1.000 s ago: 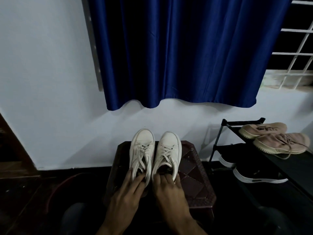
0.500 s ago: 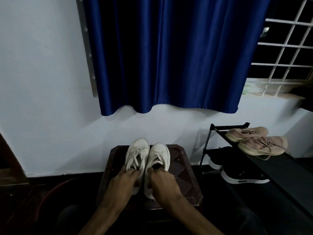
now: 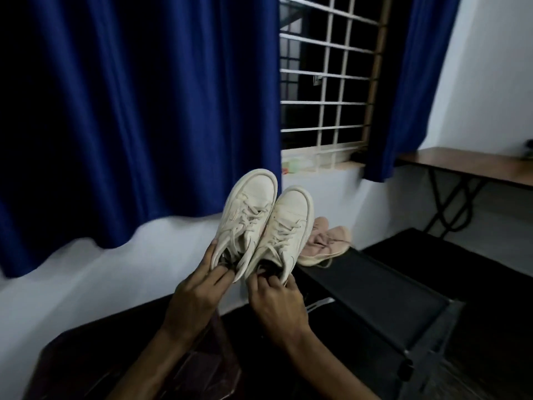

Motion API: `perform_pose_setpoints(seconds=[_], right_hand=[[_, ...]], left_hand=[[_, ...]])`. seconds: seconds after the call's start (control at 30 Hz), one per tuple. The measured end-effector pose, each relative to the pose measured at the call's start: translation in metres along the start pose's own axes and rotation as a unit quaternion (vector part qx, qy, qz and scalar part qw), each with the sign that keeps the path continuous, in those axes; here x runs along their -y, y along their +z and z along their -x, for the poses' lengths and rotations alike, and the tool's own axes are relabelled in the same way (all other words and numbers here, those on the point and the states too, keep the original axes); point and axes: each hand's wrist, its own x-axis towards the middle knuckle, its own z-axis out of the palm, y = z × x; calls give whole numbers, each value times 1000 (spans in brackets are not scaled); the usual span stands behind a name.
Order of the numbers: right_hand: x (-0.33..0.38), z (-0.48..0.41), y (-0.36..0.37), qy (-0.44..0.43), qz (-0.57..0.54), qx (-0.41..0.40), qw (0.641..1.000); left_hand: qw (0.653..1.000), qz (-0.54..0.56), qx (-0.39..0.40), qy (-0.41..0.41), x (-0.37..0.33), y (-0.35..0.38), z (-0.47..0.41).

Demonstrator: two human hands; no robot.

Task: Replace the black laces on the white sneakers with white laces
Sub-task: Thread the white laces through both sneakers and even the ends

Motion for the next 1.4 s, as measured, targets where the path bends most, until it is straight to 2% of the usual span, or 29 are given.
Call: perform_pose_setpoints(seconds=[0.2,0.43,0.6,0.7,0.83,0.9,0.97,1.07,1.17,1.3,1.4], right_hand=[[-94,30,11,103,23,-41,994],[-164,48,46,226,29,6,974],[-188,56,64,283,-1,15,959],[-196,61,68,289,-14,31,957],[-206,68,79,286,5,39,958],[-210,69,86,283,2,51,958],[-211,65,89,298,-7,67,952],[-203,60,98,323,-30,88,942],[-201,48,98,355,-59,136,923],[-199,26,81,384,-83,167,904],[-196,19,73,390,-104,231,885]], left_hand=[[993,80,-11,85,-54,63,-74],[978,163,32,123,-98,135,-123],[951,240,104,167,-106,178,-142],[939,263,151,162,-107,194,-146],[892,327,248,188,-99,221,-164],[870,341,314,170,-94,237,-169],[863,345,339,145,-93,249,-171],[846,289,420,155,-94,246,-176],[841,311,408,171,-89,238,-190],[837,338,416,110,-87,235,-188],[810,355,459,85,-90,238,-183]])
